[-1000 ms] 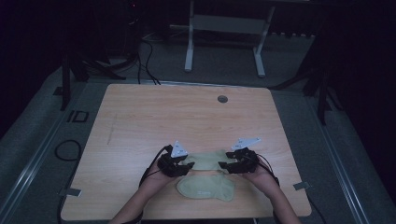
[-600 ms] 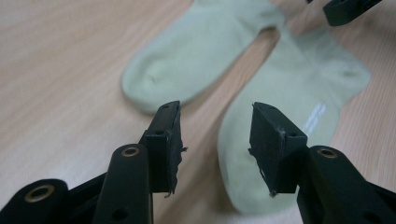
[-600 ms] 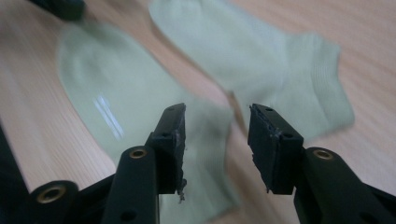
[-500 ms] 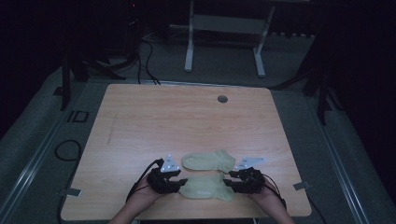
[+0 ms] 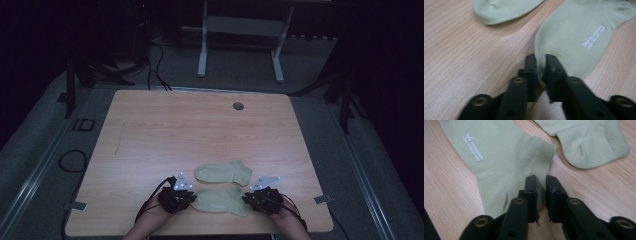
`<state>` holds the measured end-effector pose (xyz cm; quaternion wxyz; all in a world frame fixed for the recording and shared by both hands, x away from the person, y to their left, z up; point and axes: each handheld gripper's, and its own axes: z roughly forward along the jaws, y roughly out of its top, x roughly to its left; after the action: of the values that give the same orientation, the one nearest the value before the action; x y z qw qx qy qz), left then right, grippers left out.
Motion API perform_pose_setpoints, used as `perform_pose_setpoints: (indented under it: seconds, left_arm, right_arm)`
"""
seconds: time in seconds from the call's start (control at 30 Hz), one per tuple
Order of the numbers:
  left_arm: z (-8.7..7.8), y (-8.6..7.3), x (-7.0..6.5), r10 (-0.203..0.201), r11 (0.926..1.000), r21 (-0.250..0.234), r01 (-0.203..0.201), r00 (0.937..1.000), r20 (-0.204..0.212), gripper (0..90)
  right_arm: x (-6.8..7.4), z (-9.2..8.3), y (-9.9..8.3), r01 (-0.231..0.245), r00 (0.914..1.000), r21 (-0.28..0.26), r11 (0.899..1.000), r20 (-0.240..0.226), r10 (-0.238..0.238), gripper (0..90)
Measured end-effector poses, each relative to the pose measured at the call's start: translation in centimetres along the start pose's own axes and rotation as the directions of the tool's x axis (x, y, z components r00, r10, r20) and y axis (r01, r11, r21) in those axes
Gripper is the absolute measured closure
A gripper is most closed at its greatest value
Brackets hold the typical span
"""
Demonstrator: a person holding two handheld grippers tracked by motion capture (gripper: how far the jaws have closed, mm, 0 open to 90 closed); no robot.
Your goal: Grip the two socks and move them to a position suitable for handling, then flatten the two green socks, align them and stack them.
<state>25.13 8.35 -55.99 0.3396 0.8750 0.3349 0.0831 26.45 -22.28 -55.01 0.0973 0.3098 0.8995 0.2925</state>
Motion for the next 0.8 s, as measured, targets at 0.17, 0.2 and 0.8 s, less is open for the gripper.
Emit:
perform_pose_setpoints:
  seconds: [0.17, 0.2, 0.8]
  left_arm:
    - [0.1, 0.0, -0.3, 0.006, 1.0000, -0.005, -0.006, 0.9999, -0.015, 89.0]
    - [0.0, 0.0, -0.3, 0.003, 1.0000, -0.006, -0.003, 0.9999, -0.015, 89.0]
    - [-3.3, 5.6, 1.1, 0.005, 0.9950, -0.100, -0.011, 0.9981, -0.062, 88.9]
  right_arm:
    - [0.1, 0.1, -0.1, -0.013, 0.9998, -0.016, 1.000, 0.013, 0.013, 84.4]
    - [0.1, 0.1, -0.1, -0.020, 0.9997, -0.019, 1.000, 0.013, 0.021, 84.4]
    - [-2.4, -4.9, 3.6, -0.043, 0.9986, -0.152, 0.987, 0.025, 0.047, 84.4]
